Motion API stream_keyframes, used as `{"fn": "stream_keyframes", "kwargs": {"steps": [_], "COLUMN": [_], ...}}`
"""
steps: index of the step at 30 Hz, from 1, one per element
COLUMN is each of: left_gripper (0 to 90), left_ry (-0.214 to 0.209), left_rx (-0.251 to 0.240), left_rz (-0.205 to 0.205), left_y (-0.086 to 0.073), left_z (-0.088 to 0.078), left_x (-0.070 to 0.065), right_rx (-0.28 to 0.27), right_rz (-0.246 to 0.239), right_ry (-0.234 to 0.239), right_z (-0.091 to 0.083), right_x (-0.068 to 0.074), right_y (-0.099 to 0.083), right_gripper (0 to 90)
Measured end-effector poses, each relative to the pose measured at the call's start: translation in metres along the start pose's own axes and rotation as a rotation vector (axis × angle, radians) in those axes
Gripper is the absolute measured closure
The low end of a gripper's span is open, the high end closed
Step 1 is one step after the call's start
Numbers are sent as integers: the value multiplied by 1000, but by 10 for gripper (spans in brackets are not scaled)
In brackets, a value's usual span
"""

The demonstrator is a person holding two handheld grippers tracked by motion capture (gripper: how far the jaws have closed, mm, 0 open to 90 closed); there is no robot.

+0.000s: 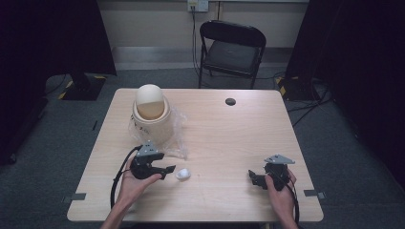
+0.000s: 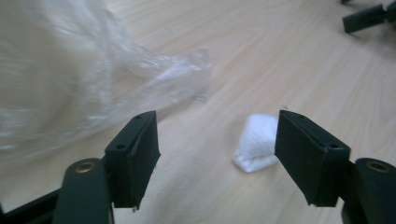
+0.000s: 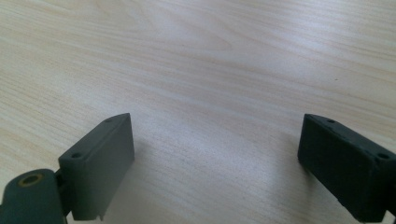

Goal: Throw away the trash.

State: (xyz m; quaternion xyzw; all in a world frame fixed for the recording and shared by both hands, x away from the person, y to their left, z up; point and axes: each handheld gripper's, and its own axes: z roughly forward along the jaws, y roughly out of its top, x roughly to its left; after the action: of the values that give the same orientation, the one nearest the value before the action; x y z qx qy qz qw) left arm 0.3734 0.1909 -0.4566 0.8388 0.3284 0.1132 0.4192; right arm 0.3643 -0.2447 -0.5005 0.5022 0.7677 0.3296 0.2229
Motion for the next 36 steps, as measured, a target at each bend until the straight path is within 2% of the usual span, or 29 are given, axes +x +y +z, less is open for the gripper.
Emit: {"fn": "stream_keyframes", "kwargs": {"steps": [2, 3, 4, 5, 7, 13, 19, 20, 23, 25, 26, 32, 36], "left_gripper": [322, 337, 358, 358, 389, 406, 453, 466, 514, 553, 565, 648, 666], "left_ry": [-7, -39, -39, -60, -65, -98, -80, -84, -71, -69, -54, -58, -72], "left_rx": [12, 16, 16, 26, 49, 68, 92, 84, 101, 117, 126, 118, 86], "left_rz": [13, 18, 18, 22, 41, 46, 71, 61, 55, 62, 79, 75, 55], "left_y": [0, -1, -1, -1, -1, -2, -2, -3, -6, -8, -8, -8, -8], "left_z": [3, 8, 8, 11, 19, 31, 36, 37, 40, 43, 45, 45, 45], "left_x": [-4, -8, -8, -12, -17, -24, -29, -29, -27, -27, -28, -25, -24], "right_rx": [0, 0, 0, 0, 0, 0, 0, 0, 0, 0, 0, 0, 0], "right_rz": [0, 0, 0, 0, 0, 0, 0, 0, 0, 0, 0, 0, 0], "right_ry": [0, 0, 0, 0, 0, 0, 0, 0, 0, 0, 0, 0, 0], "right_z": [0, 0, 0, 0, 0, 0, 0, 0, 0, 0, 0, 0, 0], "right_x": [0, 0, 0, 0, 0, 0, 0, 0, 0, 0, 0, 0, 0], "right_y": [0, 0, 0, 0, 0, 0, 0, 0, 0, 0, 0, 0, 0], "right_gripper": [98, 98, 98, 98, 99, 99, 98, 98, 99, 99, 99, 98, 98]}}
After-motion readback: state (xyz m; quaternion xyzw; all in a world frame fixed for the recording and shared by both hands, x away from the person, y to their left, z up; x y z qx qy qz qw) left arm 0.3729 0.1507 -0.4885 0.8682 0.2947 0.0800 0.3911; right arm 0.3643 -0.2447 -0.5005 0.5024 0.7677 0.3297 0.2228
